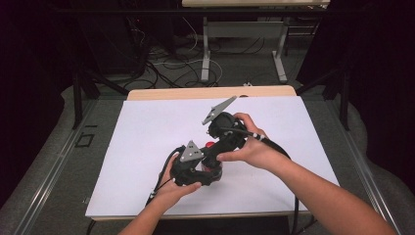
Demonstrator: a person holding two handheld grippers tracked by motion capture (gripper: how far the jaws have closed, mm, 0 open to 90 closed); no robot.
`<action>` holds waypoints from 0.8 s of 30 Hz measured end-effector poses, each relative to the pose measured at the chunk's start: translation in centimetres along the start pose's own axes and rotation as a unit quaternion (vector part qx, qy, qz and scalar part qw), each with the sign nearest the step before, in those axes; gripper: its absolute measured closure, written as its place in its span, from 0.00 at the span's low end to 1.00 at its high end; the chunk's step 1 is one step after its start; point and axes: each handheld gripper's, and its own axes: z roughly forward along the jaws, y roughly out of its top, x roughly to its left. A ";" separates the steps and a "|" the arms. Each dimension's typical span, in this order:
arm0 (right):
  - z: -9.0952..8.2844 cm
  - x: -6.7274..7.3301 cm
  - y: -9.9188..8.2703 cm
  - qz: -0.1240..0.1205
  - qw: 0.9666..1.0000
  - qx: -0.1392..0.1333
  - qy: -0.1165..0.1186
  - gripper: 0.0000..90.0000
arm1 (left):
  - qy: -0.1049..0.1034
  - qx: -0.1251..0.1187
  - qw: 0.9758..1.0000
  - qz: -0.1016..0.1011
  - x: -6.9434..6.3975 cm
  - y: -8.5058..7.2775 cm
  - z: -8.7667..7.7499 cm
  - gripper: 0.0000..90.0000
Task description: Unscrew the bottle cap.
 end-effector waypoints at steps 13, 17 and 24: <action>0.5 0.2 -0.4 0.044 0.999 -0.003 -0.008 0.68 | 0.002 0.003 1.000 0.001 -0.1 0.0 0.0 0.33; 0.4 -0.4 -0.1 0.016 1.000 0.009 0.019 0.68 | -0.007 0.008 1.000 0.001 -0.1 0.1 -0.1 0.33; 0.6 -1.9 0.7 -0.108 0.988 0.037 0.107 0.68 | -0.012 0.004 1.000 0.005 -0.2 0.0 -0.1 0.34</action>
